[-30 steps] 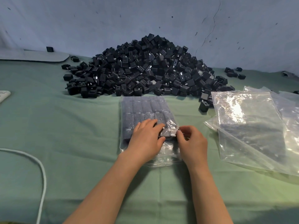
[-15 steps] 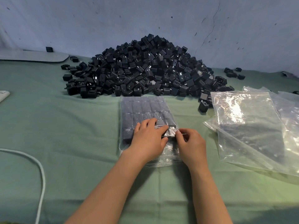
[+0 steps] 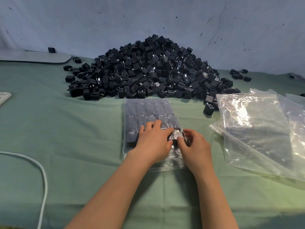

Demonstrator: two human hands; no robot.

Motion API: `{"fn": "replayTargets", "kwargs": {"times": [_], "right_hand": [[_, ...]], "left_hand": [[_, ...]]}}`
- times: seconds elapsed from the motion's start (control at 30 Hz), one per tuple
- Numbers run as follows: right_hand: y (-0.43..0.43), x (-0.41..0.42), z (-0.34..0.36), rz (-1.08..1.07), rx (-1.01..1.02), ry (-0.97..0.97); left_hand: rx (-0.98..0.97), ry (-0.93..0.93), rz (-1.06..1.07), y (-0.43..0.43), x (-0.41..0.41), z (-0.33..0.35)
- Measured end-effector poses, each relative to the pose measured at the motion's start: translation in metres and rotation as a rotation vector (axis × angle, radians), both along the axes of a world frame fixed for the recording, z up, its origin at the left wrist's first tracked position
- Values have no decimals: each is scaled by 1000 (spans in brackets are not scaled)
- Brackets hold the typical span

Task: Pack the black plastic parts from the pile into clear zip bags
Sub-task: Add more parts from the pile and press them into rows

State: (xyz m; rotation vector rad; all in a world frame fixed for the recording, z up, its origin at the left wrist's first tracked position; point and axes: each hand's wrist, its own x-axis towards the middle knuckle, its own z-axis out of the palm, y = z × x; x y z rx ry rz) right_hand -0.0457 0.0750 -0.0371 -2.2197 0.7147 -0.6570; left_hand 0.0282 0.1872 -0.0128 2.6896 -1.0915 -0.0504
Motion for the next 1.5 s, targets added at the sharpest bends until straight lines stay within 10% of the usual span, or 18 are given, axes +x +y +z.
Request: {"fn": "replayTargets", "kwargs": {"times": [0.3,0.57,1.0,1.5], "right_hand": [[14,-33,29,-39,-28,-141],[55,-67,33,347,-207,290],[56,-14,4,195,-468,357],[53,-19,-4,168,-154,56]], "left_hand": [[-57,130,-172,24,-12,-5],[-42,31,-207,28,-17,5],[-70,46,-200,27,-20,11],[-136,53,-228,21,-21,11]]}}
